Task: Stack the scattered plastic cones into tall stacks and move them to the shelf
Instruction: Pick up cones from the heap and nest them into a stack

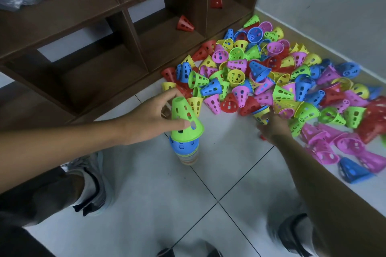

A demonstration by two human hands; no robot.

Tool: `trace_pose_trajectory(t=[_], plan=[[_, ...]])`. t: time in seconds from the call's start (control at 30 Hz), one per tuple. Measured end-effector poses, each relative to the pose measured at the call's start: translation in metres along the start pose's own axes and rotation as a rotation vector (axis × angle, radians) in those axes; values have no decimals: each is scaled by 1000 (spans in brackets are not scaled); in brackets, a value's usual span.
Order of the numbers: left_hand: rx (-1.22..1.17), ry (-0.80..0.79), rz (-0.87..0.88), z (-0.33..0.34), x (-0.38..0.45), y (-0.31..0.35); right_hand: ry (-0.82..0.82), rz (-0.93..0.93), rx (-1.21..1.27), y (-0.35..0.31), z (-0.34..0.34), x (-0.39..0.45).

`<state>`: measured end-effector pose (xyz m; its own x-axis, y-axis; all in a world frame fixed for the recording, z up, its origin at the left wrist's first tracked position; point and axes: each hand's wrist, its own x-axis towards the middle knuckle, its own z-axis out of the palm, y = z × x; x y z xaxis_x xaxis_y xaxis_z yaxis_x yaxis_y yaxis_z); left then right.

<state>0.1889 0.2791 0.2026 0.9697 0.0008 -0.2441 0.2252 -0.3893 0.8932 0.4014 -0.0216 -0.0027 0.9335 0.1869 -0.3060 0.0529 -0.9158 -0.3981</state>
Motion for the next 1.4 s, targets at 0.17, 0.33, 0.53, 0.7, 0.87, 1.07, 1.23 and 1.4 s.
trace_pose_trajectory(t=[0.17,0.33,0.53,0.7,0.87,1.07,1.23,1.4], plan=[[147,-19,25,2,-5,-6,-72,85,-183,37,23,-15],[215,-1,11,7,-7,-18,-3,83,-156,40,23,-32],[239,-12,9,11,-7,-25,194,123,-93,53,16,-31],[258,-8,-6,7,-2,-24,188,165,-10,55,17,-31],[253,-11,-9,4,1,-18,162,178,122,52,22,-30],[246,-20,-25,1,6,-11,104,164,352,16,23,-32],[210,9,-26,1,11,-9,-74,151,780,-29,16,-20],[173,75,-50,-1,16,-9,-233,69,1146,-101,-23,-29]])
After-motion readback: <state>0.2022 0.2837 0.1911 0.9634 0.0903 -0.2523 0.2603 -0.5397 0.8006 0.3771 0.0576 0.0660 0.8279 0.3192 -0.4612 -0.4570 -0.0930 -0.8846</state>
